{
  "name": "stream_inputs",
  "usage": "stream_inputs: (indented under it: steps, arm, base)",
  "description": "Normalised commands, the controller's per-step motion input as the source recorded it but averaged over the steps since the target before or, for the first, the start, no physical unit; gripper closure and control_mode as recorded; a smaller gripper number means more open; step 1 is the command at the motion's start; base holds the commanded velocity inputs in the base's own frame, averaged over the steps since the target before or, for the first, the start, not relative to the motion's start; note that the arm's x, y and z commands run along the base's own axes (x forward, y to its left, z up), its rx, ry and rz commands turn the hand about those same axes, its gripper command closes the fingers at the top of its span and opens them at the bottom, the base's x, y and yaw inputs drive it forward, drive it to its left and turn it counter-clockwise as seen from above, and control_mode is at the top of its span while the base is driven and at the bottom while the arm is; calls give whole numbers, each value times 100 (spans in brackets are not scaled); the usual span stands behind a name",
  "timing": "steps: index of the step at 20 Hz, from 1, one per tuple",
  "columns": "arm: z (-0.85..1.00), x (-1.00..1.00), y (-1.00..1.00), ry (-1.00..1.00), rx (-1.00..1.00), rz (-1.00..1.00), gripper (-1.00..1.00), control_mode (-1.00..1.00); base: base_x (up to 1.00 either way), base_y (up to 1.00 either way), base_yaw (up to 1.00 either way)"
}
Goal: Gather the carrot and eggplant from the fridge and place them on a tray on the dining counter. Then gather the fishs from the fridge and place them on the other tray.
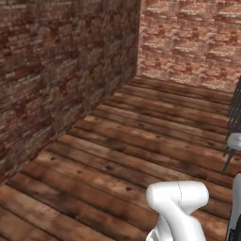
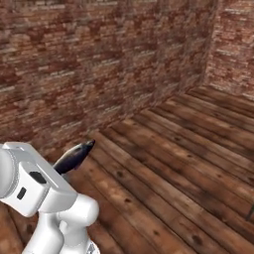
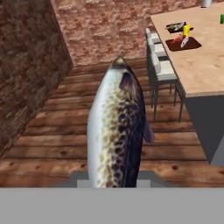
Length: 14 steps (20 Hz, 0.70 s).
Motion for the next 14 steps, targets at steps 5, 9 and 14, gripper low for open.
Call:
stream_inputs:
  steps: [5,9,14]
  arm:
    - [0,0,0,0,0,0,100,100]
    - [0,0,0,0,0,0,100,100]
    - [0,0,0,0,0,0,100,100]
  base:
    - [87,11,-39]
    - [85,1,-39]
    - [90,8,-38]
